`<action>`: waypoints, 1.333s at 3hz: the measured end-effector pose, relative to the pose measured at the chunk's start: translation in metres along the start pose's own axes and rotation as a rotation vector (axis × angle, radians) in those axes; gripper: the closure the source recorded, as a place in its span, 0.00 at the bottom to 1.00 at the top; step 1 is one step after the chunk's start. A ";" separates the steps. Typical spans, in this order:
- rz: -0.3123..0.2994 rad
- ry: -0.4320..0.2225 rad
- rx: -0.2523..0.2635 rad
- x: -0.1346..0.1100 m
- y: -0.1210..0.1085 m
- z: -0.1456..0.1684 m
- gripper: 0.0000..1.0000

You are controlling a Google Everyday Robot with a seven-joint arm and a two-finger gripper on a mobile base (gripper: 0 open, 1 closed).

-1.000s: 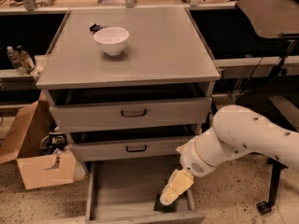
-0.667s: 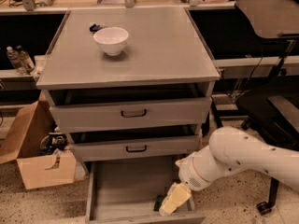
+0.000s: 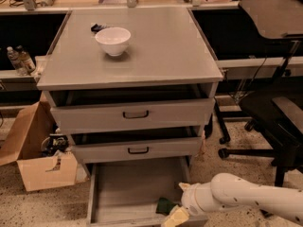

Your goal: Pick sponge from bottom drawer and place on counter

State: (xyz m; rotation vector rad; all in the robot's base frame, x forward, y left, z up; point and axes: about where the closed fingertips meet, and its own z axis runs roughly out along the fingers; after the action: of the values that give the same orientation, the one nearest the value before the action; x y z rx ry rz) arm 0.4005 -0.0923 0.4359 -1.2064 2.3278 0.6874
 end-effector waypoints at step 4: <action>0.013 -0.119 0.057 0.022 -0.083 0.082 0.00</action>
Offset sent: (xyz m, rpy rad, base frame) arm 0.0405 -0.0174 -0.0391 0.0465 -0.0729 -0.0519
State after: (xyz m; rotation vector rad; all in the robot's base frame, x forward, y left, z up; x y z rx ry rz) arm 0.4698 -0.0985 0.3399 -1.0952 2.2437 0.6735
